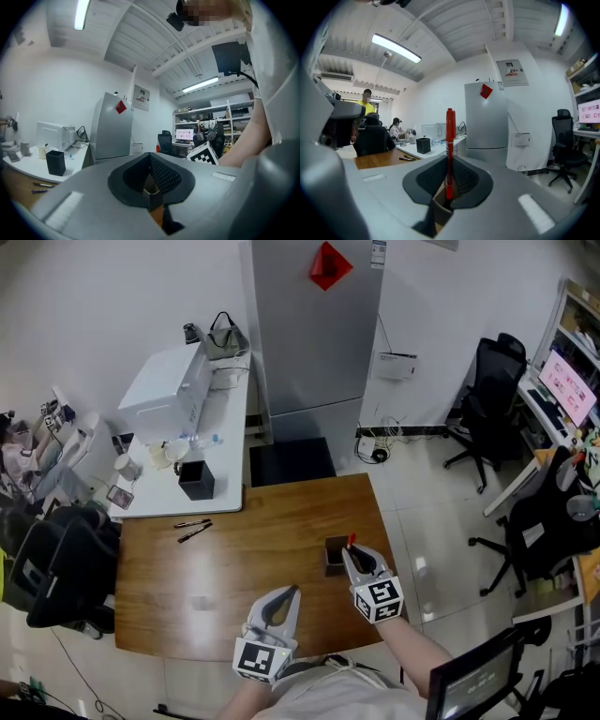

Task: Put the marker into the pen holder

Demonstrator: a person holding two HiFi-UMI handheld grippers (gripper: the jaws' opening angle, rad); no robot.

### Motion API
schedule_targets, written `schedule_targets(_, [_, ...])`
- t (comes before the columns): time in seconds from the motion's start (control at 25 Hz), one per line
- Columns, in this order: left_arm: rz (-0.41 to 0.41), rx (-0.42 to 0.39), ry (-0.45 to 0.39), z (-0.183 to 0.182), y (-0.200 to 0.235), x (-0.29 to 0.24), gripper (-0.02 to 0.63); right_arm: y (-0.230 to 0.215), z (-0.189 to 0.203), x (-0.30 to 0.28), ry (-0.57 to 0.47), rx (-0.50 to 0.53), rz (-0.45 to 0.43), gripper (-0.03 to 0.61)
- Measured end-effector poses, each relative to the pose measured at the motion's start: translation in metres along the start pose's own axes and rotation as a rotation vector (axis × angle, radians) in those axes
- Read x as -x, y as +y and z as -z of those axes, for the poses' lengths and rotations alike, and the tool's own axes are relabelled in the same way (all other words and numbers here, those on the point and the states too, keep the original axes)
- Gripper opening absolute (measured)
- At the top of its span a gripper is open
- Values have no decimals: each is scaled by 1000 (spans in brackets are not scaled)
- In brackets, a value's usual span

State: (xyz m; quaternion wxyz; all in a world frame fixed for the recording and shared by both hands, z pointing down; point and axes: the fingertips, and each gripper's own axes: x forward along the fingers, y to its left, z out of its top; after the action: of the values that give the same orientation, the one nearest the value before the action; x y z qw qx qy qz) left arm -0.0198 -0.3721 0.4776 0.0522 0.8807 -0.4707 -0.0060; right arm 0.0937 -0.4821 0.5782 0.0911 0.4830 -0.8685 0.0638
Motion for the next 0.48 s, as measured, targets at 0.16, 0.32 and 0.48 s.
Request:
schedule_targets(0.16, [0, 1, 1, 7, 8, -14, 11, -14, 19, -15, 28, -12, 42, 35])
schedule_targets(0.32, [-5, 10, 20, 15, 14, -22, 11, -21, 31, -22, 35, -55, 46, 35])
schedule_targets(0.48, [-38, 36, 41, 18, 27, -26, 11, -19, 37, -28, 52, -64, 27, 77])
